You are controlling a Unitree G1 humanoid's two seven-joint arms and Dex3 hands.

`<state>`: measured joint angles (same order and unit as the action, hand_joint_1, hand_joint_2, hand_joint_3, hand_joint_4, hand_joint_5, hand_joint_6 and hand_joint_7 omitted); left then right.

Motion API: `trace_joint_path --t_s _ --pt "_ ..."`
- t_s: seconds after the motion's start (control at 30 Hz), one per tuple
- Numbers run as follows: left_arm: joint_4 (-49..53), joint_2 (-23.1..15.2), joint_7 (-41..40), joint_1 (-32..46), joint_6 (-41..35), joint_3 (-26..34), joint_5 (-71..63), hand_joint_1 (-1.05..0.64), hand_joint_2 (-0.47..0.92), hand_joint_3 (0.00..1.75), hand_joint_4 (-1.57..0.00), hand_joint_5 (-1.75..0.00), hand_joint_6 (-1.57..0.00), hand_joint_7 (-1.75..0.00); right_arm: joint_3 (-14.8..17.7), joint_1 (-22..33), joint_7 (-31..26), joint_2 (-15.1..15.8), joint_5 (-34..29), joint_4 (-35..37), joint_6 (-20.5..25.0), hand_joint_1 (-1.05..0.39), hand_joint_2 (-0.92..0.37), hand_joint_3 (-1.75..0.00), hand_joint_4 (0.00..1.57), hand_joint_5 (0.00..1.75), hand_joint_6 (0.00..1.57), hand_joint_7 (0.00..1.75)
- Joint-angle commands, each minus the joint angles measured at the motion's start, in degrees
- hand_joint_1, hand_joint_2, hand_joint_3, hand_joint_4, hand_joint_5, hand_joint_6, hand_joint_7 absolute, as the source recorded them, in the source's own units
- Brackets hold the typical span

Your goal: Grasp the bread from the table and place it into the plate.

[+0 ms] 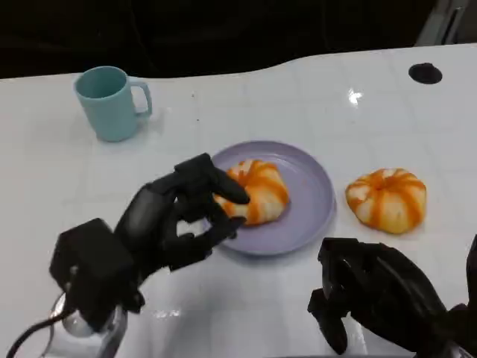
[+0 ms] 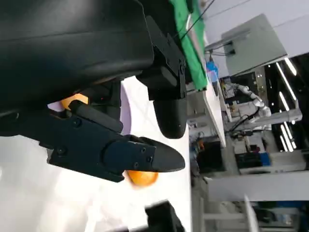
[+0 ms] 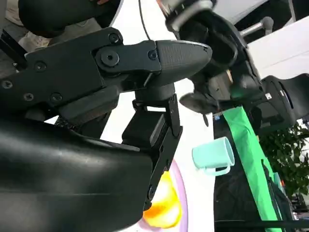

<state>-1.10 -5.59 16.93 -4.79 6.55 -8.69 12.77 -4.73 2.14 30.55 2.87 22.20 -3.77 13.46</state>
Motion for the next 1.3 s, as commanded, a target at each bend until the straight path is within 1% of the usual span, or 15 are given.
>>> trace_joint_path --t_s 0.03,0.07,0.2,0.43,0.6,0.7,0.93,1.3 --pt "-5.1 -0.1 3.9 4.9 -5.2 1.4 6.8 -0.56 0.92 0.41 -0.59 -1.75 -0.43 -1.67 0.6 0.0 0.1 0.7 0.5 -0.5 0.0 -0.92 -0.92 -0.36 1.28 1.61 1.09 1.53" --pt "-6.1 -0.1 4.7 6.2 -6.2 1.5 8.2 -0.57 0.92 0.42 -0.6 -1.75 -0.43 -1.68 0.6 0.0 0.0 0.8 0.5 -0.6 0.1 -0.92 -0.92 -0.36 1.28 1.61 1.09 1.53" --pt "-8.9 0.4 6.6 10.8 -8.9 2.2 12.3 -0.58 0.92 0.39 -0.72 -1.75 -0.45 -1.74 0.6 0.1 -0.1 1.0 0.6 -1.1 0.7 -0.92 -0.92 -0.35 1.28 1.61 1.09 1.53" --pt "-11.7 0.7 8.9 16.3 -12.0 2.4 16.2 -0.57 0.92 0.38 -0.8 -1.75 -0.52 -1.75 0.7 0.1 0.0 1.2 0.5 -1.4 0.8 -0.93 -0.92 -0.35 1.28 1.62 1.1 1.54" --pt "-12.8 1.1 7.8 18.3 -14.3 1.9 15.8 -0.59 0.92 0.35 -0.84 -1.75 -0.58 -1.75 0.7 0.2 -0.3 1.6 0.3 -1.7 0.9 -0.93 -0.92 -0.36 1.28 1.62 1.09 1.55" --pt "-12.6 1.7 7.8 18.7 -14.9 1.9 15.5 -0.59 0.92 0.34 -0.86 -1.75 -0.59 -1.75 1.0 0.1 -0.2 1.7 0.5 -1.6 0.9 -0.93 -0.92 -0.36 1.28 1.63 1.09 1.55" --pt "-8.1 2.4 8.9 16.9 -14.1 2.6 14.4 -0.59 0.92 0.32 -0.9 -1.75 -0.63 -1.75 1.8 -0.8 0.6 1.7 1.2 0.0 0.3 -0.92 -0.92 -0.35 1.29 1.63 1.09 1.55" --pt "-3.1 2.2 12.1 14.2 -11.2 4.5 14.2 -0.61 0.92 0.29 -0.88 -1.75 -0.63 -1.75 1.3 -2.3 0.3 1.3 0.0 2.5 -1.1 -0.93 -0.92 -0.37 1.28 1.62 1.1 1.55"
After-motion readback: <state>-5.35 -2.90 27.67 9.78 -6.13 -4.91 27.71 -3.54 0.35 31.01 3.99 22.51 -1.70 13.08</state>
